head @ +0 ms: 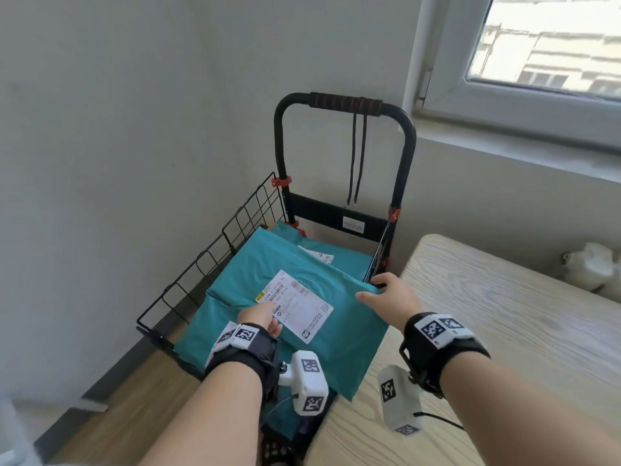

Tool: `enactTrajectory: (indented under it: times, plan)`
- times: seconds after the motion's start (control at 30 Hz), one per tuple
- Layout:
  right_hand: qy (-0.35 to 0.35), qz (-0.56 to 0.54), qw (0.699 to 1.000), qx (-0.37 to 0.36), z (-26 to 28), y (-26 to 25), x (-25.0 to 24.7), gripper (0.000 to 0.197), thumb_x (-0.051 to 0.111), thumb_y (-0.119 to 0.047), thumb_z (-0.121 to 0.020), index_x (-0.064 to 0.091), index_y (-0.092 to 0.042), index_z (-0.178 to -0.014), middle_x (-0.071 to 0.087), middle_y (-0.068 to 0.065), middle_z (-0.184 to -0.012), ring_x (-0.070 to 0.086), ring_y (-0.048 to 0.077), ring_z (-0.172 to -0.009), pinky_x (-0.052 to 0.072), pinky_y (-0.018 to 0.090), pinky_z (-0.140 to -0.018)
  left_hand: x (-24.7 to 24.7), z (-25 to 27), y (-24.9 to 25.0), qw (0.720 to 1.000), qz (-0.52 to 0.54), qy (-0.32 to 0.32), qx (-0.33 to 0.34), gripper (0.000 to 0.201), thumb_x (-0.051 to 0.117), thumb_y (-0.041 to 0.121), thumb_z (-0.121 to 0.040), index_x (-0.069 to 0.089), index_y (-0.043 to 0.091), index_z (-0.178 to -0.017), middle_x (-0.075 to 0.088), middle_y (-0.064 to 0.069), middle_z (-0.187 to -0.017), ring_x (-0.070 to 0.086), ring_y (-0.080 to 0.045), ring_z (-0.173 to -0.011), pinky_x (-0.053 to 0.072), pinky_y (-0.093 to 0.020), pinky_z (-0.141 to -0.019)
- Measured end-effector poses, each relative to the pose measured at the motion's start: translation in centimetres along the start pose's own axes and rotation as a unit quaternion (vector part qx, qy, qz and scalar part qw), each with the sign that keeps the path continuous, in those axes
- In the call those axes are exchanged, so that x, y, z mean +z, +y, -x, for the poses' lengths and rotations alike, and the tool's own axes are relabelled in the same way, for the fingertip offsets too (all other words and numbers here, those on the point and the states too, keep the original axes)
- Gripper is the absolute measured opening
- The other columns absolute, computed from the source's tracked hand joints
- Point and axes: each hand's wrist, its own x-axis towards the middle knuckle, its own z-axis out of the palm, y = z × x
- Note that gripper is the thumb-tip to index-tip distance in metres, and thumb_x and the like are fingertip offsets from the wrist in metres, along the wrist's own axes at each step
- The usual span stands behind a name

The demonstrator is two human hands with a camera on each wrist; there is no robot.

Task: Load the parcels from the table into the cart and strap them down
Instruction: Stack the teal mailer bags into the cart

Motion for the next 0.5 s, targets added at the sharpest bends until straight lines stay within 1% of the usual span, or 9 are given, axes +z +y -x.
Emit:
enactTrajectory:
  times: [0.03,0.1,0.17,0.23,0.3,0.33,0.37,0.43,0.5]
  plan:
    - [0.011,0.003,1.0,0.005,-0.5,-0.3,0.4,0.058,0.067,-0.038,-0.088,0.045,-0.015,-0.136,0.056,0.003,-0.129,0.057,0.017,-0.106,0.047,0.027,-0.085,0.2,-0.8,0.7,1.0,0.005,-0.004,-0.006,0.024,0.054,0.013,-0.096,0.05,0.005,-0.074,0.051,-0.01,-0.066,0.038,-0.009,-0.02,0.042,-0.014,-0.031]
    - [0.034,0.021,0.999,0.013,-1.6,-0.9,1.0,0.061,0.066,-0.039,-0.087,0.043,-0.014,-0.138,0.055,0.002,-0.132,0.056,0.019,-0.114,0.047,0.029,-0.09,0.7,-2.5,2.0,1.0,0.01,-0.014,-0.015,0.024,0.053,0.012,-0.096,0.049,0.005,-0.074,0.048,-0.011,-0.065,0.042,-0.013,-0.036,0.045,-0.018,-0.038]
    - [0.051,0.038,0.998,0.022,-2.9,-1.7,1.7,0.064,0.066,-0.039,-0.087,0.04,-0.013,-0.14,0.052,0.003,-0.136,0.054,0.021,-0.119,0.046,0.031,-0.095,1.2,-4.0,3.3,0.999,0.01,-0.037,-0.019,0.023,0.052,0.01,-0.097,0.049,0.005,-0.075,0.044,-0.01,-0.065,0.038,-0.015,-0.049,0.044,-0.025,-0.049]
    - [0.071,0.042,0.996,0.035,-4.3,-3.0,2.6,0.067,0.066,-0.038,-0.087,0.037,-0.014,-0.142,0.05,0.005,-0.139,0.052,0.023,-0.122,0.046,0.035,-0.099,1.6,-5.9,5.0,0.998,0.008,-0.063,-0.023,0.023,0.048,0.009,-0.098,0.048,0.005,-0.076,0.04,-0.009,-0.063,0.036,-0.016,-0.045,0.038,-0.026,-0.051]
    - [0.086,0.046,0.994,0.058,-5.7,-4.4,3.6,0.067,0.066,-0.036,-0.087,0.035,-0.015,-0.143,0.048,0.007,-0.14,0.053,0.024,-0.12,0.046,0.033,-0.095,1.4,-8.2,6.4,0.997,0.016,-0.061,-0.033,0.03,0.043,0.007,-0.1,0.046,0.007,-0.07,0.044,-0.008,-0.052,0.037,-0.014,-0.03,0.036,-0.026,-0.051]
    - [0.09,0.063,0.992,0.067,-6.3,-5.1,4.4,0.066,0.065,-0.035,-0.088,0.035,-0.016,-0.143,0.046,0.008,-0.139,0.052,0.025,-0.119,0.045,0.032,-0.092,1.3,-9.6,6.8,0.997,0.015,-0.061,-0.036,0.033,0.041,0.006,-0.1,0.045,0.007,-0.068,0.046,-0.007,-0.047,0.038,-0.013,-0.027,0.037,-0.025,-0.051]
    - [0.093,0.094,0.989,0.071,-7.0,-5.7,5.2,0.063,0.063,-0.033,-0.089,0.036,-0.016,-0.143,0.045,0.009,-0.138,0.05,0.026,-0.12,0.044,0.033,-0.092,1.2,-10.7,7.0,0.997,0.012,-0.067,-0.041,0.034,0.04,0.006,-0.101,0.043,0.008,-0.067,0.047,-0.007,-0.049,0.041,-0.014,-0.033,0.038,-0.024,-0.051]
    - [0.099,0.168,0.98,0.05,-8.0,-6.5,7.0,0.056,0.06,-0.03,-0.09,0.04,-0.018,-0.141,0.042,0.008,-0.137,0.041,0.027,-0.125,0.041,0.034,-0.098,1.0,-12.8,6.8,0.995,-0.007,-0.08,-0.053,0.031,0.039,0.005,-0.101,0.043,0.009,-0.071,0.049,-0.008,-0.066,0.047,-0.017,-0.052,0.042,-0.027,-0.052]
    - [0.073,0.21,0.975,0.013,-9.1,-7.1,9.1,0.05,0.058,-0.026,-0.09,0.045,-0.021,-0.138,0.044,0.005,-0.135,0.039,0.025,-0.127,0.039,0.034,-0.101,0.5,-14.6,6.5,0.994,0.0,-0.06,-0.094,0.029,0.037,0.003,-0.101,0.044,0.005,-0.073,0.049,-0.012,-0.071,0.045,-0.019,-0.055,0.042,-0.031,-0.053]
